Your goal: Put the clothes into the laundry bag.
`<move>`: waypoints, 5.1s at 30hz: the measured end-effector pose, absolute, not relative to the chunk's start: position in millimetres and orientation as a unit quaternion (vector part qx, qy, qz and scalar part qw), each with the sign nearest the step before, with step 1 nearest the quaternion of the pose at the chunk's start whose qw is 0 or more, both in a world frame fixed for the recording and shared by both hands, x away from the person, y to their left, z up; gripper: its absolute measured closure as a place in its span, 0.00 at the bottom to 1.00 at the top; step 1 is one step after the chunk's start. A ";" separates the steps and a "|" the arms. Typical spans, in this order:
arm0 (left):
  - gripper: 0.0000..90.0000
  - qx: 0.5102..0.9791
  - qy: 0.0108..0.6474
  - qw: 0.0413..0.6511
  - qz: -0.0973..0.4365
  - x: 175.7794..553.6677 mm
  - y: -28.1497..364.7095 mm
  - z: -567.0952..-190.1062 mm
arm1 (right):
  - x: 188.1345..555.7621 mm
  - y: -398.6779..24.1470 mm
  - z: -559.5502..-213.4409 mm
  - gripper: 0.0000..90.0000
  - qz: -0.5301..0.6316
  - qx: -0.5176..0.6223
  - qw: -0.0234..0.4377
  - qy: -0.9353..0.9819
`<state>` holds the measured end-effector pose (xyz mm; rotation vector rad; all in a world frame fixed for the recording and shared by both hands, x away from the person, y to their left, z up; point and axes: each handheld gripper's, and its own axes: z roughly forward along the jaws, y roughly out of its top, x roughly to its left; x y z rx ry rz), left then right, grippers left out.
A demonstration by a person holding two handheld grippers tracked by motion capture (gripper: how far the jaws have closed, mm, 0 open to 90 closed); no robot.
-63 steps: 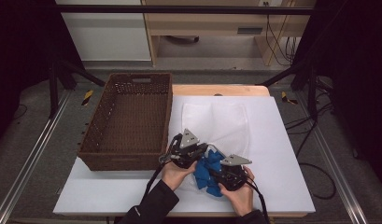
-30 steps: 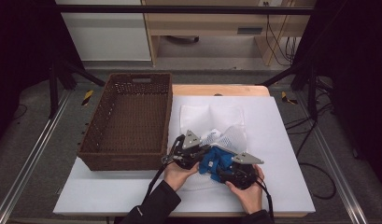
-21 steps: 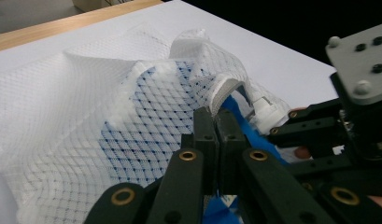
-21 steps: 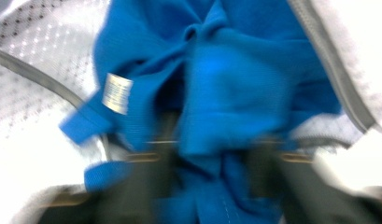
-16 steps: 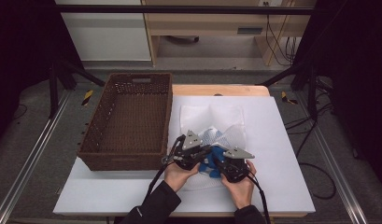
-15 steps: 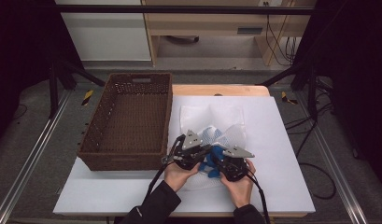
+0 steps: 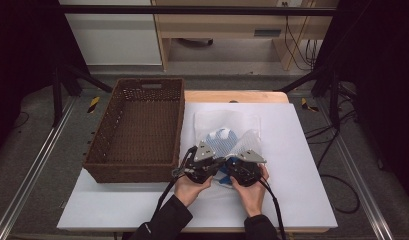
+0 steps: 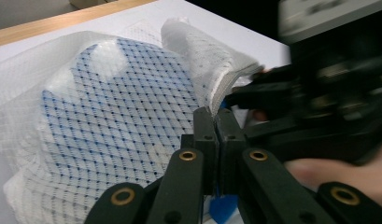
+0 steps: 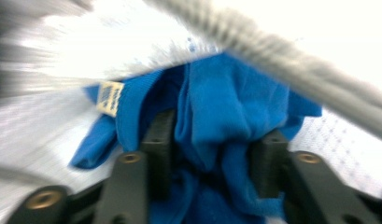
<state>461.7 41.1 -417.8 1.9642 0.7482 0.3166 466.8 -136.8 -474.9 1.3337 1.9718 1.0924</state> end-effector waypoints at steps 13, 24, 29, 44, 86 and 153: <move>0.99 0.807 0.309 0.485 0.134 463.1 41.3 -418.9 | 435.0 -157.1 -480.5 0.50 0.399 0.475 0.197 0.759; 0.99 0.806 0.298 0.495 0.129 458.8 37.2 -413.4 | 459.2 -135.9 -477.0 0.92 0.442 0.495 0.221 0.715; 0.99 0.808 0.296 0.493 0.131 456.5 36.8 -414.0 | 481.8 -129.3 -482.3 0.91 0.426 0.525 0.273 0.684; 0.99 0.806 0.309 0.488 0.128 461.6 43.0 -421.4 | 443.8 -150.5 -461.1 0.52 0.442 0.478 0.227 0.724; 0.92 0.842 0.303 0.427 0.131 460.4 33.0 -448.9 | 416.9 -193.2 -440.9 0.83 0.461 0.462 0.213 0.727; 0.61 0.811 0.352 0.437 0.165 408.0 134.7 -469.6 | 419.9 -274.0 -468.5 0.39 0.410 0.533 0.265 0.691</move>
